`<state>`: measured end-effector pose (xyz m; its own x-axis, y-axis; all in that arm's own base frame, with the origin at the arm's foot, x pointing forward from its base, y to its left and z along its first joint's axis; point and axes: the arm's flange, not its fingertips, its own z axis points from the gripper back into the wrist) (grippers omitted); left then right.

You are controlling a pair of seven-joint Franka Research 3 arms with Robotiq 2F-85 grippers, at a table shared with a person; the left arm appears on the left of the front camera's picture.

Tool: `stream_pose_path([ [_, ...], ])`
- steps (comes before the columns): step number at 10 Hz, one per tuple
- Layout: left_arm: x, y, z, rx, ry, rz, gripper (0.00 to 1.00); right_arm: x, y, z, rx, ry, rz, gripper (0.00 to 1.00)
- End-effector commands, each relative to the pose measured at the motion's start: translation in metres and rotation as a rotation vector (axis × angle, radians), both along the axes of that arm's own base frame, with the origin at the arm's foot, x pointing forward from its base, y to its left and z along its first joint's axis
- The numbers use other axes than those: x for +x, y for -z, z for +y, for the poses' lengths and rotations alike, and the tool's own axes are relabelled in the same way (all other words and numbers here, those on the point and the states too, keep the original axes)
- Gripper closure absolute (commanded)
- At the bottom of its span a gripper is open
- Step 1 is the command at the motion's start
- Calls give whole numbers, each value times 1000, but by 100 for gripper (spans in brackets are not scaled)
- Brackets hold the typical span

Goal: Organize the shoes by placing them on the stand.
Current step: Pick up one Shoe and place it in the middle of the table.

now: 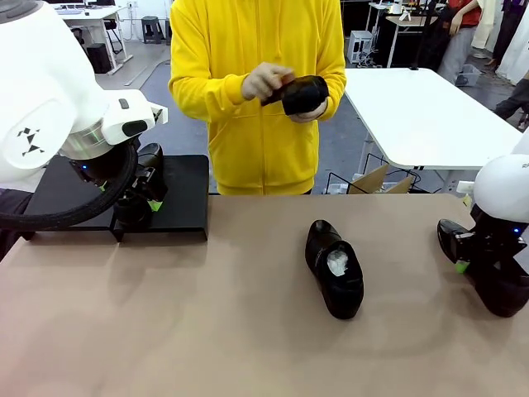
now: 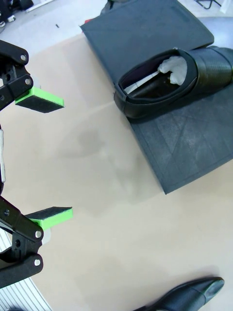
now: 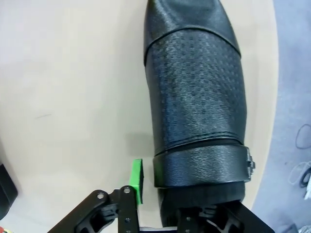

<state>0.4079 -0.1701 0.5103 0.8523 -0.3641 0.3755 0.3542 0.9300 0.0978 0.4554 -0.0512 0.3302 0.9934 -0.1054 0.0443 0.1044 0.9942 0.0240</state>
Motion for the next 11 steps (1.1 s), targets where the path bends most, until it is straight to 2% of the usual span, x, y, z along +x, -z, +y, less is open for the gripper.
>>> stream_pose_path([
  [1, -2, 1, 1, 4, -15, -6, 0, 5, 0, -2, -27, 29, 12, 100],
  [5, -2, 1, 1, 4, -15, -6, 0, 5, 0, -3, -36, 37, 19, 100],
  [7, -2, 1, 1, 4, -15, -6, 0, 2, -14, -1, -14, 105, 8, 100],
  [8, -2, 1, 1, 4, -15, -6, 0, -5, -40, 0, 18, 187, -47, 100],
  [9, -2, 1, 1, 4, -15, -6, 0, -18, -73, 2, 57, 214, -111, 100],
  [11, -2, 1, 1, 4, -15, -6, 0, -57, -141, 14, 139, 252, -190, 100],
])
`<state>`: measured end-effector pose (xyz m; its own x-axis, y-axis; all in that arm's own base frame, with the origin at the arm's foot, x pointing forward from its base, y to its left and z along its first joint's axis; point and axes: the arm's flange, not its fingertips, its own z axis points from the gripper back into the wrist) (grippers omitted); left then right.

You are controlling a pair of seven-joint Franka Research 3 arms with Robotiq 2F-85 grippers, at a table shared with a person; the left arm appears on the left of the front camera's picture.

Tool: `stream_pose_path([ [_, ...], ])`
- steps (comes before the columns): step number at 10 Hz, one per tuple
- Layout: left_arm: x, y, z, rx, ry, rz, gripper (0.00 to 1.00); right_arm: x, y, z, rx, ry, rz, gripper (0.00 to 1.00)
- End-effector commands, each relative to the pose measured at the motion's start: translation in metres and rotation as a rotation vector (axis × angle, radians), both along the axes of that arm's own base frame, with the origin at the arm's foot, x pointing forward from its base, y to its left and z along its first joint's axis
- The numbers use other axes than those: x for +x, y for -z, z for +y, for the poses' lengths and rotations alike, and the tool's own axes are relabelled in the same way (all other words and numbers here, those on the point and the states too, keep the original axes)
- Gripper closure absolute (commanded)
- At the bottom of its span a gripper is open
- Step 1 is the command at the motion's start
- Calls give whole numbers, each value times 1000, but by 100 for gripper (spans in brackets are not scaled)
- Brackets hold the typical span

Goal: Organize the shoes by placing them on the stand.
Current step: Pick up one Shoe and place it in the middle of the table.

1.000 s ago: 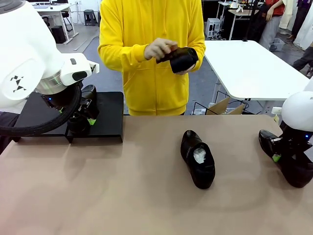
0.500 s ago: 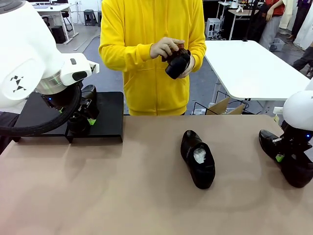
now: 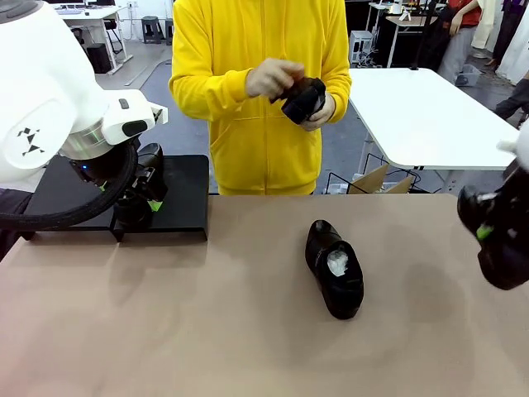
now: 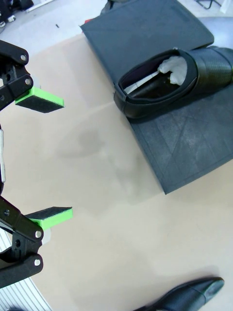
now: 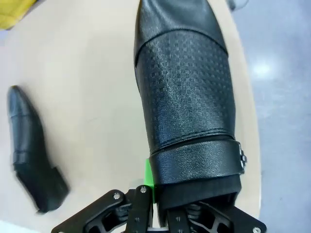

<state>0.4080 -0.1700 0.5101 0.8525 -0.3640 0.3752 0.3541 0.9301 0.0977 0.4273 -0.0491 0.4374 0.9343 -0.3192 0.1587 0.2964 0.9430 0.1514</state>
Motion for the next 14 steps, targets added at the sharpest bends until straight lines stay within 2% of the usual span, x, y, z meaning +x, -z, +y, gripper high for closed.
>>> stream_pose_path([
  [1, -2, 1, 0, 4, -15, -6, 0, -50, -63, 26, 72, 75, -49, 100],
  [3, -2, 1, 0, 4, -15, -6, 0, -90, -100, 66, 69, 59, -73, 100],
  [5, -2, 1, 0, 4, -15, -6, 0, -110, -109, 92, 21, -11, -21, 100],
  [6, -2, 1, 0, 4, -15, -6, 0, -97, -110, 67, 50, 31, -58, 100],
  [9, -2, 1, 0, 4, -15, -6, 0, -97, -110, 67, 50, 31, -58, 100],
  [10, -2, 1, 0, 4, -15, -6, 0, -105, -108, 74, 37, 29, -32, 100],
  [11, -2, 1, 0, 4, -15, -6, 0, -105, -115, 96, 63, 45, -44, 100],
  [13, -2, 1, 0, 4, -15, -6, 0, -122, -147, 176, 42, -55, -151, 100],
  [14, -2, 1, 0, 4, -15, -6, 0, -132, -158, 222, 41, -111, -178, 100],
])
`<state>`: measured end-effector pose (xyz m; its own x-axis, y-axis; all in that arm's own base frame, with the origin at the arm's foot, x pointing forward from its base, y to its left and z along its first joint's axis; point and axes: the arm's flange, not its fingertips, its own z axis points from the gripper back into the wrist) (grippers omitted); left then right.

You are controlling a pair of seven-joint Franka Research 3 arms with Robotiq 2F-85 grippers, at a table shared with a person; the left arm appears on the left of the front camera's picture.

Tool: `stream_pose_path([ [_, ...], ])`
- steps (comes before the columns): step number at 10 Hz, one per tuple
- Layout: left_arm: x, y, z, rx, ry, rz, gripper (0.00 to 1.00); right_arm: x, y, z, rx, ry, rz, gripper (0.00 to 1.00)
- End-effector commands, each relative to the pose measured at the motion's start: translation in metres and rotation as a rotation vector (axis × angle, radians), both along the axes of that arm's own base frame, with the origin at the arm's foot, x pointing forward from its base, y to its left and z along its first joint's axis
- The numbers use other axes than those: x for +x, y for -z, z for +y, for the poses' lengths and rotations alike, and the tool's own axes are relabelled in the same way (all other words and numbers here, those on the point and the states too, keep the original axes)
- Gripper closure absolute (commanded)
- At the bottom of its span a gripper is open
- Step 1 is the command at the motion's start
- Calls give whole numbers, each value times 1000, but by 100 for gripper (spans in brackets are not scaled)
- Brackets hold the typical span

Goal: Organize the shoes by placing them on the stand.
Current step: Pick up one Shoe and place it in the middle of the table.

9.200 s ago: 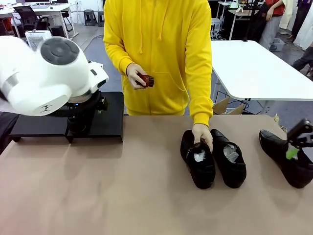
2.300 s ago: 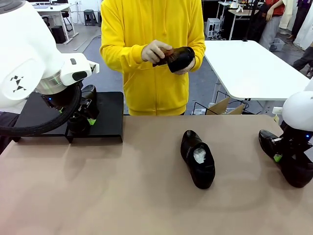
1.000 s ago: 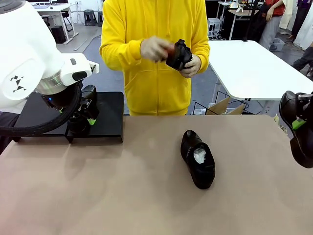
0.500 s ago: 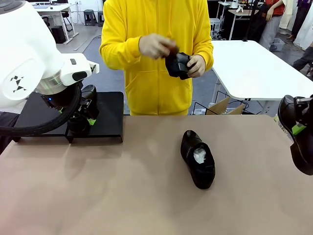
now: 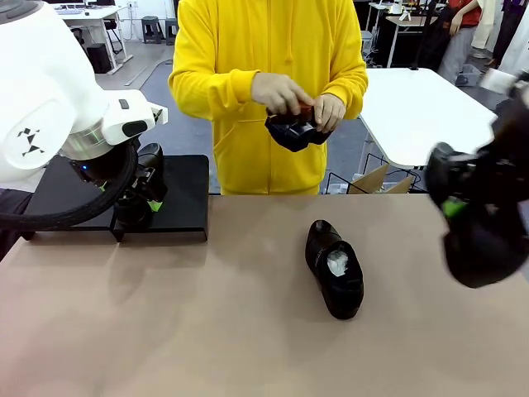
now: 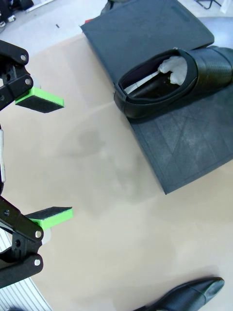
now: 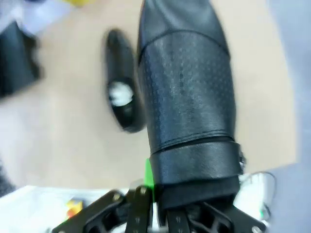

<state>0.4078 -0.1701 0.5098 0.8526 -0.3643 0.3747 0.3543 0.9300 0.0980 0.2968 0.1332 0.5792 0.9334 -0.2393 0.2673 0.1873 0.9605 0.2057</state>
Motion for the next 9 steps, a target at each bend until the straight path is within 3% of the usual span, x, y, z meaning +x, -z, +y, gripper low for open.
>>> stream_pose_path([
  [1, -2, 1, 1, 3, -15, -7, 0, -5, -13, 80, 25, -76, -37, 100],
  [3, -2, 1, 1, 3, -15, -7, 0, -1, 18, 154, 52, -132, 41, 100],
  [5, -2, 1, 1, 3, -15, -7, 0, 9, 51, 206, 55, -150, 39, 100],
  [9, -2, 1, 1, 3, -15, -7, 0, 31, 118, 265, 27, -182, 96, 100],
])
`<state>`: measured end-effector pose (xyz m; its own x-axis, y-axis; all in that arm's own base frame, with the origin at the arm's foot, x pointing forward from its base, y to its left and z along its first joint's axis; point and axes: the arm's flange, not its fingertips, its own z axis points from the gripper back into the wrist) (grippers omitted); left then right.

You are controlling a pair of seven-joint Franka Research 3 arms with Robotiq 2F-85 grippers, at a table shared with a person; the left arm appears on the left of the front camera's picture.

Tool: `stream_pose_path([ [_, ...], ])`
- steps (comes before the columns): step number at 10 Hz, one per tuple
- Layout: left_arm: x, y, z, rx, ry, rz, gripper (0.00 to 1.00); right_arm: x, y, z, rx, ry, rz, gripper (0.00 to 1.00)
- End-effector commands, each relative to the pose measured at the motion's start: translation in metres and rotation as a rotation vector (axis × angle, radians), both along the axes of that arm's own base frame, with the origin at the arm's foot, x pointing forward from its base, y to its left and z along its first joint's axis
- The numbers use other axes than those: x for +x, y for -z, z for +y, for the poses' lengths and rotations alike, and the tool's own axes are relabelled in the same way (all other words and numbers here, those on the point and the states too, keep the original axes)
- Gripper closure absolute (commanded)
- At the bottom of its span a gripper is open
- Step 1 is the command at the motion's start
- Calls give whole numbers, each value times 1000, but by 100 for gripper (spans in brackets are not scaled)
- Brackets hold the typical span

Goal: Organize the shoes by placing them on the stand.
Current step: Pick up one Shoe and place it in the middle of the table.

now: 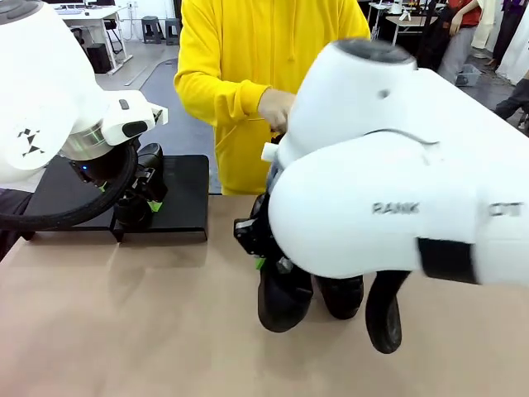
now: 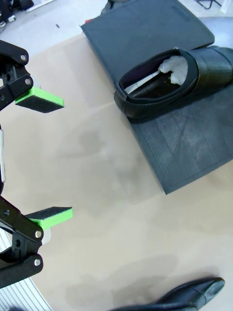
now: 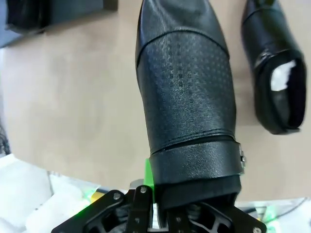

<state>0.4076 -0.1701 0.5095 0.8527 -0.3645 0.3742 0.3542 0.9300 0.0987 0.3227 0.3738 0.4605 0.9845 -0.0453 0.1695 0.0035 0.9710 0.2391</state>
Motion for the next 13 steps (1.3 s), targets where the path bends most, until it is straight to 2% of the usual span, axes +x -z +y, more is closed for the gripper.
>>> stream_pose_path([
  [1, -2, 1, 1, 2, -15, -7, 0, 6, 15, 34, -37, 23, 23, 100],
  [5, -2, 1, 1, 2, -15, -7, 0, 42, 68, 48, -61, 21, 141, 100],
  [6, -2, 1, 1, 2, -15, -7, 0, 53, 78, 50, -52, 13, 206, 100],
  [7, -2, 1, 1, 2, -15, -7, 0, 59, 84, 52, -47, 9, 232, 98],
  [8, -2, 1, 1, 2, -15, -7, 0, 60, 85, 53, -37, 2, 252, 90],
  [9, -2, 1, 1, 2, -15, -7, 0, 59, 85, 54, -34, -8, 247, 77],
  [13, -2, 1, 1, 2, -15, -7, 0, 55, 81, 54, -28, -18, 259, 20],
])
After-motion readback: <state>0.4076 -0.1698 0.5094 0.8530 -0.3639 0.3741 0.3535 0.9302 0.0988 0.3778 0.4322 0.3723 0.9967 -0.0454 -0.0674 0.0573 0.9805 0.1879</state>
